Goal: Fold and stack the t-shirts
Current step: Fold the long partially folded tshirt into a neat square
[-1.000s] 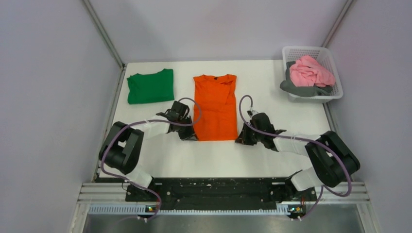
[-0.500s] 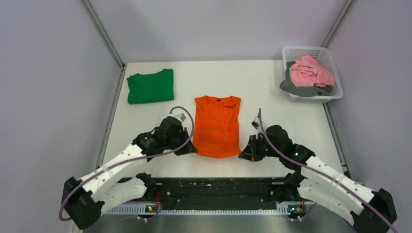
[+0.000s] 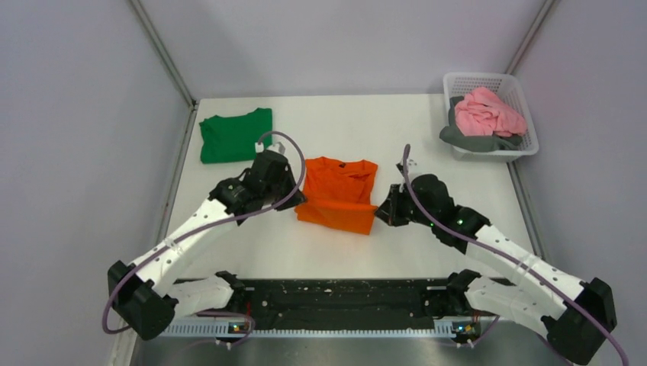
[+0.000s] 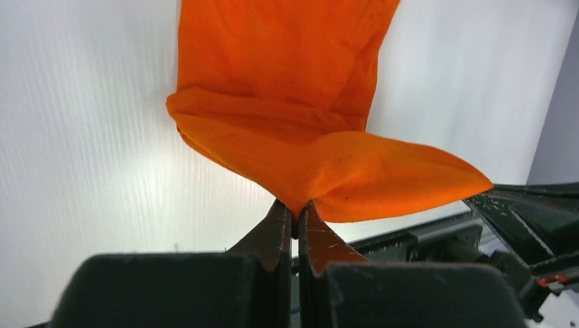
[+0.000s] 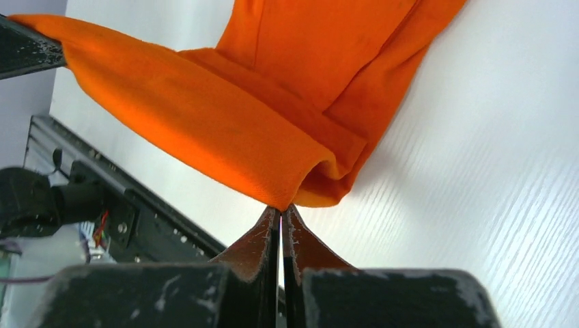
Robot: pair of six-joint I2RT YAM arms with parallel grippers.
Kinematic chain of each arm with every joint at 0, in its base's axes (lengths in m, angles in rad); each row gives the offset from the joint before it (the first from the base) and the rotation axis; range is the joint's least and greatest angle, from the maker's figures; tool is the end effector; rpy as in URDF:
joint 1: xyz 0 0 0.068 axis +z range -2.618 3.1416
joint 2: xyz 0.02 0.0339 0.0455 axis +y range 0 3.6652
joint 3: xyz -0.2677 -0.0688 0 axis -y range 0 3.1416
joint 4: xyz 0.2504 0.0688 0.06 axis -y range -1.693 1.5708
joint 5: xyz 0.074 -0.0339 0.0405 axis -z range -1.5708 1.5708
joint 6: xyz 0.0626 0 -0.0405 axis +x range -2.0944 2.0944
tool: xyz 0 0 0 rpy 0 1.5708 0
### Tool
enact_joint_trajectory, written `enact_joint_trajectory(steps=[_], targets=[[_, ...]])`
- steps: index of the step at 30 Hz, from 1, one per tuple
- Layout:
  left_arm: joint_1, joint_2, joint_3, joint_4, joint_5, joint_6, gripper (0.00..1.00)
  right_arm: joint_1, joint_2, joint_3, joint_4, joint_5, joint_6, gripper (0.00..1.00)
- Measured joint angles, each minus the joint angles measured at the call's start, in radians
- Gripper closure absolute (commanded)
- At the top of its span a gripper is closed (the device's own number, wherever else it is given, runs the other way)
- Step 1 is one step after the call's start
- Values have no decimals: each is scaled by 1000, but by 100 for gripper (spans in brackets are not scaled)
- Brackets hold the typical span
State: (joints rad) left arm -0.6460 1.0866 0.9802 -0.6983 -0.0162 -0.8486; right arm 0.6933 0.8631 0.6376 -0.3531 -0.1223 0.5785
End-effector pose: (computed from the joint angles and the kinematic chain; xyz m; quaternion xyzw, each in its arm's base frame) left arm 0.1966 -0.1469 0.2851 -0.0968 0.9224 -0.2485 0.2793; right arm 0.1623 0.1448 0.2450 -0.0794 0.8747 0.3254 0.3503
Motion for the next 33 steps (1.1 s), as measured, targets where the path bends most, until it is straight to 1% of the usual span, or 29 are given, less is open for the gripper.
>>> enact_joint_trajectory(steps=[7, 11, 19, 25, 26, 27, 28, 29, 30, 31, 32, 33], targets=[[115, 241, 167, 40, 2, 72, 100, -77, 182, 93, 103, 76, -29, 100], [172, 373, 258, 56, 59, 109, 100, -123, 248, 131, 143, 89, -37, 100], [248, 619, 459, 62, 159, 174, 100, -211, 399, 203, 217, 77, -60, 100], [283, 834, 630, 41, 177, 189, 100, -269, 614, 259, 342, 44, -70, 100], [289, 877, 667, 33, 175, 190, 98, -277, 659, 277, 359, 40, -71, 100], [294, 926, 708, 27, 172, 190, 92, -286, 710, 300, 374, 34, -73, 100], [298, 959, 732, 23, 165, 190, 82, -292, 749, 318, 385, 32, -74, 98], [300, 1002, 768, 9, 158, 192, 69, -300, 795, 342, 399, 26, -75, 88], [304, 1021, 783, 5, 156, 196, 56, -305, 829, 358, 407, 21, -77, 73], [308, 1057, 818, -17, 154, 195, 47, -311, 865, 379, 414, 14, -80, 56], [311, 1089, 850, -31, 154, 195, 41, -317, 901, 401, 420, 8, -81, 43], [314, 1112, 872, -40, 154, 200, 32, -321, 928, 420, 415, -1, -83, 33]])
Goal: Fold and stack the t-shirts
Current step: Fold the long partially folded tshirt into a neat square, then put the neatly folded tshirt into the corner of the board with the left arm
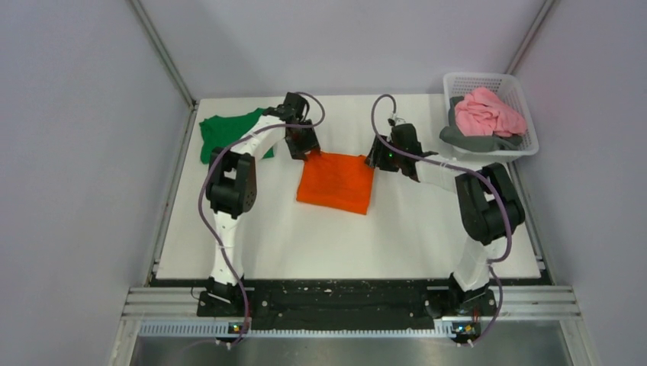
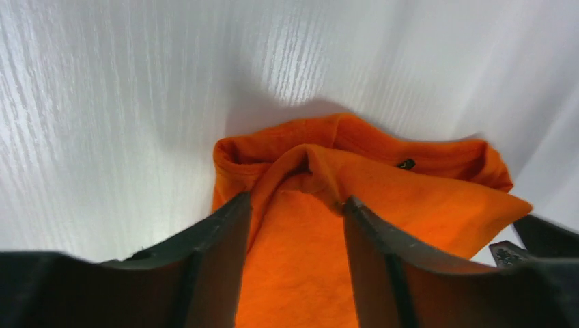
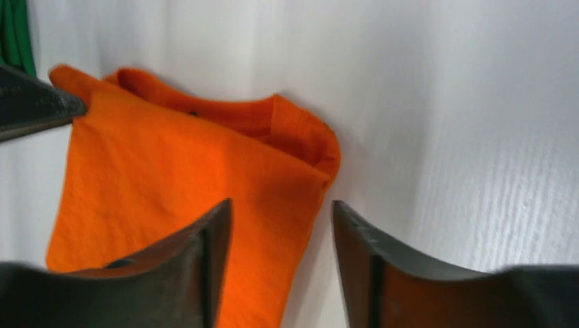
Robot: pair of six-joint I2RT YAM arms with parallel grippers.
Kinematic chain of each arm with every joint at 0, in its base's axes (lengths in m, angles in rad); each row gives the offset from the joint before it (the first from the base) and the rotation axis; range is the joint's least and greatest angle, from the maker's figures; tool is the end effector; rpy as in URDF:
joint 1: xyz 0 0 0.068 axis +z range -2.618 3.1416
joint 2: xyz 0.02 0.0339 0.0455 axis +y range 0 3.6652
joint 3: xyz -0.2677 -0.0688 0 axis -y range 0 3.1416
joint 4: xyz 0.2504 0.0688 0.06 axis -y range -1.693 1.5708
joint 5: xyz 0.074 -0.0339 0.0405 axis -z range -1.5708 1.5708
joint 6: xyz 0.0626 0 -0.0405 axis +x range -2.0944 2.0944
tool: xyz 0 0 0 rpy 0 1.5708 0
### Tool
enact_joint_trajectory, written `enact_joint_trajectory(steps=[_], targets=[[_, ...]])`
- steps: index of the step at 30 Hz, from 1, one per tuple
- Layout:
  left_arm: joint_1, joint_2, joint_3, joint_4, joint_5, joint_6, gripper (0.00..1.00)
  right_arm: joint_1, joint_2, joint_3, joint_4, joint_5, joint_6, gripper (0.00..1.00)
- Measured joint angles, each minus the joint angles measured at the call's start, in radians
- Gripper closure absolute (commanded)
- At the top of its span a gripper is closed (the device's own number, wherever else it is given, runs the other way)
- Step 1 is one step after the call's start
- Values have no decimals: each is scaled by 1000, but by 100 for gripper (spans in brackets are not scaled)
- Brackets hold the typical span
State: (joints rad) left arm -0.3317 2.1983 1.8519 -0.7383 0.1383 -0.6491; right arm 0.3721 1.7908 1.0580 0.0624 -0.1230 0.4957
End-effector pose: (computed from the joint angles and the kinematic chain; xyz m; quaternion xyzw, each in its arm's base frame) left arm 0.4667 -0.1699 0.1814 -0.1366 0.9587 -0.1722 0.1802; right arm 0.3804 0.1567 0.1673 0.0288 0.8986 0.2328 0.3708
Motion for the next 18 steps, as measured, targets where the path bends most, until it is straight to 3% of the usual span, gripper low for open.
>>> enact_joint_trajectory(steps=[1, 2, 3, 9, 16, 18], targets=[[3, 17, 18, -11, 2, 2, 7, -3, 23, 20, -3, -9, -1, 24], [5, 24, 28, -20, 1, 6, 2, -6, 45, 43, -7, -18, -5, 9], [8, 27, 33, -29, 3, 10, 1, -9, 61, 65, -10, -32, -8, 2], [10, -6, -3, -29, 5, 3, 1, -2, 41, 60, -5, -92, 5, 1], [10, -109, -219, -1, 52, 39, 2, 8, -192, -188, -26, -107, 38, 1], [10, -112, -266, 17, 76, 55, 7, 8, -267, -246, -28, -107, 47, 1]])
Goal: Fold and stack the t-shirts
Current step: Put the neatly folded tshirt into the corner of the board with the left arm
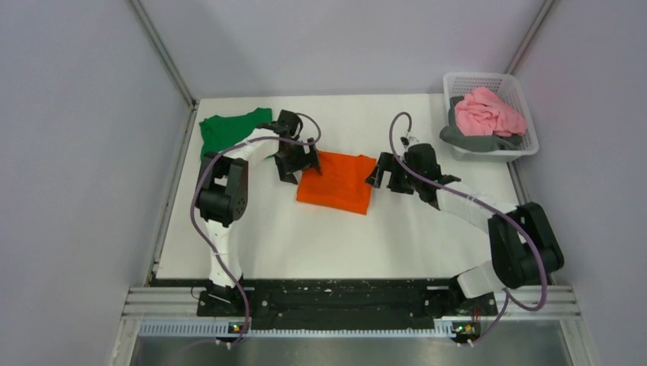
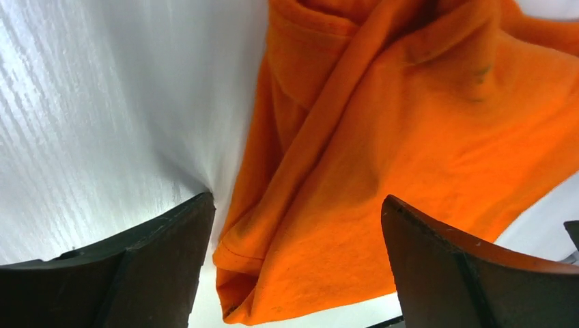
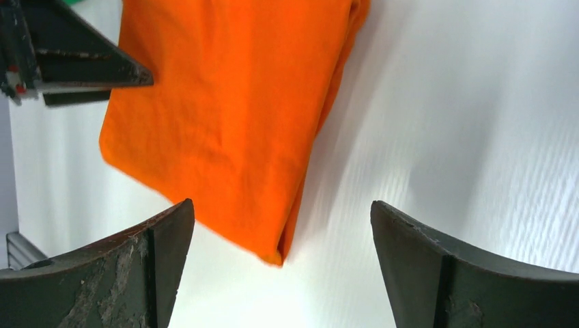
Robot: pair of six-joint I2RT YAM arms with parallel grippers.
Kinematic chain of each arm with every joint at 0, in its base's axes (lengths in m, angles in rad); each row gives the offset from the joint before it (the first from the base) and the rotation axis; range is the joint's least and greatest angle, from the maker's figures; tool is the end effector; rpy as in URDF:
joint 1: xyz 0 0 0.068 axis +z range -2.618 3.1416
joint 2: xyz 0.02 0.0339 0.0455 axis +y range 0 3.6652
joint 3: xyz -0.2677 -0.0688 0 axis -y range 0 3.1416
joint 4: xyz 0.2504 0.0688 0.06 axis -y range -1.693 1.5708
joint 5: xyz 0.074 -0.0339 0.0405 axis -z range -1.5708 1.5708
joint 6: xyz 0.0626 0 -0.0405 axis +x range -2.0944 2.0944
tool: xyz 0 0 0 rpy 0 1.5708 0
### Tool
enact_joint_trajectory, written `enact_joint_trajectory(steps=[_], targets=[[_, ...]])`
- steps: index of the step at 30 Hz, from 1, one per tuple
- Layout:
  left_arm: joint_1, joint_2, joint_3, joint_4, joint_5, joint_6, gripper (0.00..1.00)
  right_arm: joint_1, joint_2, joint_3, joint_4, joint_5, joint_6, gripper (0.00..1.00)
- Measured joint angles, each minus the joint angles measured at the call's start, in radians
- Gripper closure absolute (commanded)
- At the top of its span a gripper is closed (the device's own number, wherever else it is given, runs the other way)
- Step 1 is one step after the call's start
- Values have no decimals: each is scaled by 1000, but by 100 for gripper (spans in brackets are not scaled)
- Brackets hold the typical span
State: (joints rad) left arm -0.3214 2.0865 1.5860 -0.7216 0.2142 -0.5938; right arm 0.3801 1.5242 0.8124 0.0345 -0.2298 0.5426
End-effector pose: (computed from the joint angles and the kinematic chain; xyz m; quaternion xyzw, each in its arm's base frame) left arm 0.4196 -0.1537 0.1518 -0.1146 0.9726 -0.1706 0.1082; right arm 0.3118 0.1399 0.1782 0.0233 0.8970 0.2836 0.3383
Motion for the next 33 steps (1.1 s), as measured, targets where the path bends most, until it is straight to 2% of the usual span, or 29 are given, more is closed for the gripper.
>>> enact_joint_trajectory(steps=[2, 4, 8, 10, 11, 14, 21, 27, 33], targets=[[-1, -6, -18, 10, 27, 13, 13, 1, -87, -55, -14, 3, 4, 1], [-3, -7, -26, 22, 37, 23, 23, 3, -165, -90, -44, 12, 3, 1], [-20, 0, -42, 50, 53, 23, 62, 3, -299, -147, -104, 47, 0, 1], [-34, 10, -43, 54, 41, 11, 96, 3, -359, -181, -123, 61, -1, 1], [-43, 19, -35, 50, 24, 6, 100, 3, -391, -202, -136, 69, 0, 1], [-80, 51, 31, -5, -49, -15, 100, 3, -483, -265, -184, 99, 0, 1], [-166, 202, 342, -244, -434, -40, 100, 3, -714, -354, -297, 169, -13, 1], [-122, 262, 487, -300, -724, 12, 100, 3, -791, -360, -323, 200, -51, 1], [-63, 270, 659, -296, -874, 121, 100, 3, -767, -359, -351, 232, -80, 1]])
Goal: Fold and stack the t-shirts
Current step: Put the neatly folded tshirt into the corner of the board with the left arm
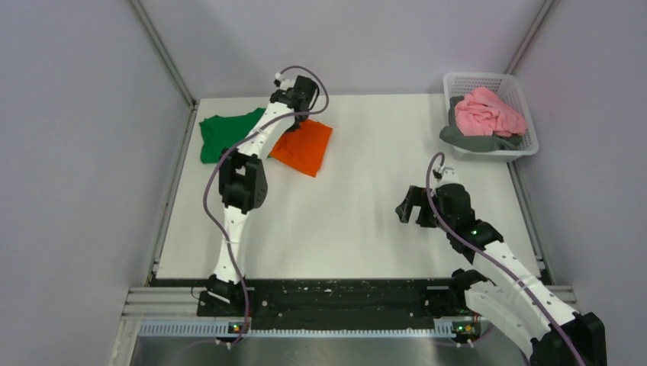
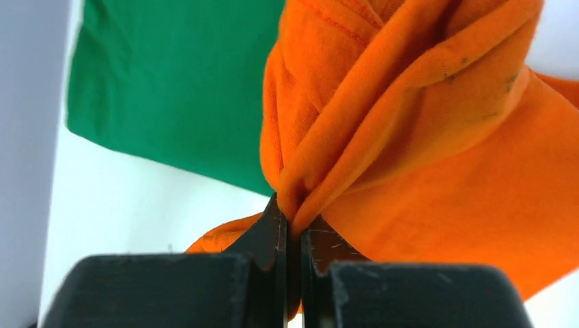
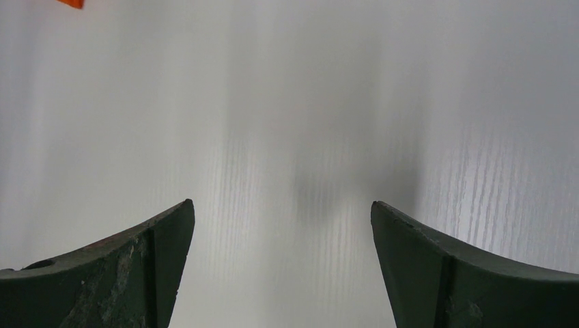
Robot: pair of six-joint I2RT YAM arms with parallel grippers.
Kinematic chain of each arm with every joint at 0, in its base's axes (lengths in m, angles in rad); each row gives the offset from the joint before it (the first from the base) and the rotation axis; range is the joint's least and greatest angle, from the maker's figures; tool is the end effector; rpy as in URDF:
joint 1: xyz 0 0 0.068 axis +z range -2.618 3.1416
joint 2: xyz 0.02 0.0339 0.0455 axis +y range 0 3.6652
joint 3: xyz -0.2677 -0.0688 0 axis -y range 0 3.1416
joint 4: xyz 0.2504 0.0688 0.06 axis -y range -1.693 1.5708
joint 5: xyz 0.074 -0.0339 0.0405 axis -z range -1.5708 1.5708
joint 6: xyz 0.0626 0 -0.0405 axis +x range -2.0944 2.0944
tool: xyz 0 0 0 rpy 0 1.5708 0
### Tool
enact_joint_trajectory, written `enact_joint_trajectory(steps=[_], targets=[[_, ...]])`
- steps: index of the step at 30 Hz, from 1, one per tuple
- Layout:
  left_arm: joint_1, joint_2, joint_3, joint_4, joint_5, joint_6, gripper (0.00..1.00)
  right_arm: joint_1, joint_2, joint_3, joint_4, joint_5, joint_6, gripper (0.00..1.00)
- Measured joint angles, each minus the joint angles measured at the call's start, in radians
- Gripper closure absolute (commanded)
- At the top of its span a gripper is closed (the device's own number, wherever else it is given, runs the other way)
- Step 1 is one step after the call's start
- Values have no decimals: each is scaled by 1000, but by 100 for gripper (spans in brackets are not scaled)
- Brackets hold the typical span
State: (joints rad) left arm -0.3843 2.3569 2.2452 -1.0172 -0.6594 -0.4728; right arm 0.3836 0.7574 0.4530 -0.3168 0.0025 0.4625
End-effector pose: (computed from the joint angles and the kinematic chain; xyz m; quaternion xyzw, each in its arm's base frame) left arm 0.4944 -0.1586 0.2228 -0.1117 0.9191 0.2012 0.3199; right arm 0.1794 0.0722 0.2001 0.0356 0.8887 0.1867 0.4173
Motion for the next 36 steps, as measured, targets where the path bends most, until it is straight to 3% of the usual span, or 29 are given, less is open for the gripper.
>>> enact_joint_trajectory(steps=[16, 36], targets=[[155, -29, 58, 135, -46, 261, 100, 0, 89, 47, -22, 40, -34, 1], [167, -150, 77, 149, 4, 319, 100, 0, 109, 47, -24, 96, -35, 1]])
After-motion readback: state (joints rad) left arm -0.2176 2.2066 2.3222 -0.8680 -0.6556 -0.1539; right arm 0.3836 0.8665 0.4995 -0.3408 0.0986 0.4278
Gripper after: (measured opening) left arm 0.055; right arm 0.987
